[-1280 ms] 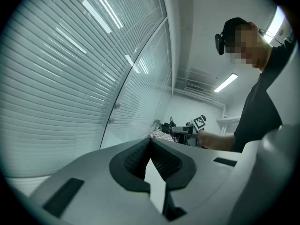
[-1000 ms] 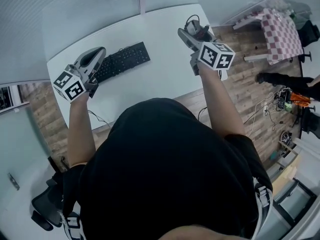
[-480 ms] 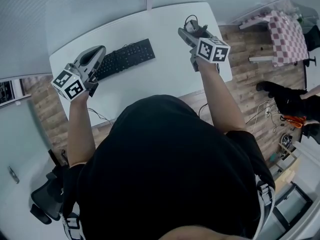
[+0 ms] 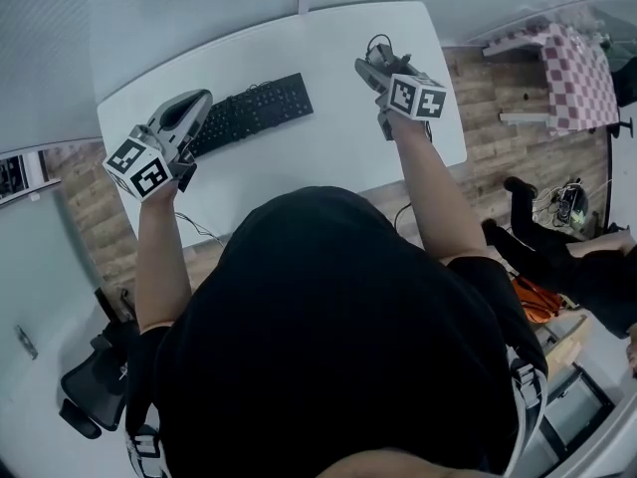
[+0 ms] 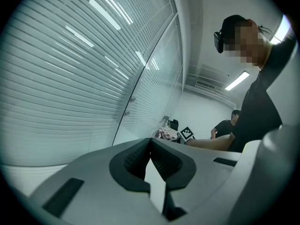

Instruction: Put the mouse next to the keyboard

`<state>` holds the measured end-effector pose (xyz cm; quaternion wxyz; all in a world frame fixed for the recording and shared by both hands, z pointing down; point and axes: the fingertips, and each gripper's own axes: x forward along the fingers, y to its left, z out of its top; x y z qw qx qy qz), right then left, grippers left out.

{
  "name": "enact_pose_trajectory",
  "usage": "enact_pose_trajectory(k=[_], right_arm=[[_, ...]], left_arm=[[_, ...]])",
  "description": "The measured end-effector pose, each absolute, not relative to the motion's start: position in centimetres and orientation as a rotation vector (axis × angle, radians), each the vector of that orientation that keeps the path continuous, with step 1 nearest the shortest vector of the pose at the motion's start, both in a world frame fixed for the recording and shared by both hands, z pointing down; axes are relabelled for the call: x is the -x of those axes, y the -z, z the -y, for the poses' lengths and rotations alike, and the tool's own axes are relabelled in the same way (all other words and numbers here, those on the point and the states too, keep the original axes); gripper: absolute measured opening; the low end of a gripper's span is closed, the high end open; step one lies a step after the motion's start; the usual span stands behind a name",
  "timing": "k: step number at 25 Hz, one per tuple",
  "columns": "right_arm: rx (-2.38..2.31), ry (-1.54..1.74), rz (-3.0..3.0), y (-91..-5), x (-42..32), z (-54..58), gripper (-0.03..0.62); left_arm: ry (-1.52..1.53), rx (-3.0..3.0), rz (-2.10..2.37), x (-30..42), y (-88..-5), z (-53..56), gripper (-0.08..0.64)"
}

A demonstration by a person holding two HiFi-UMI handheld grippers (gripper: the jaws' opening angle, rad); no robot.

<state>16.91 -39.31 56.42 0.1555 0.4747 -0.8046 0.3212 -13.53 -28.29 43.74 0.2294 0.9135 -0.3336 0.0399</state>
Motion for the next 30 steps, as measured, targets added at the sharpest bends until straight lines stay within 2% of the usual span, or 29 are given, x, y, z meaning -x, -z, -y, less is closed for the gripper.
enact_pose_trajectory(k=[30], right_arm=[[-1.231,-1.018,1.993,-71.8,-15.4,40.7,0.411]], left_arm=[[-0.128,-2.444,0.943,14.9,-46.6,30.7,0.021]])
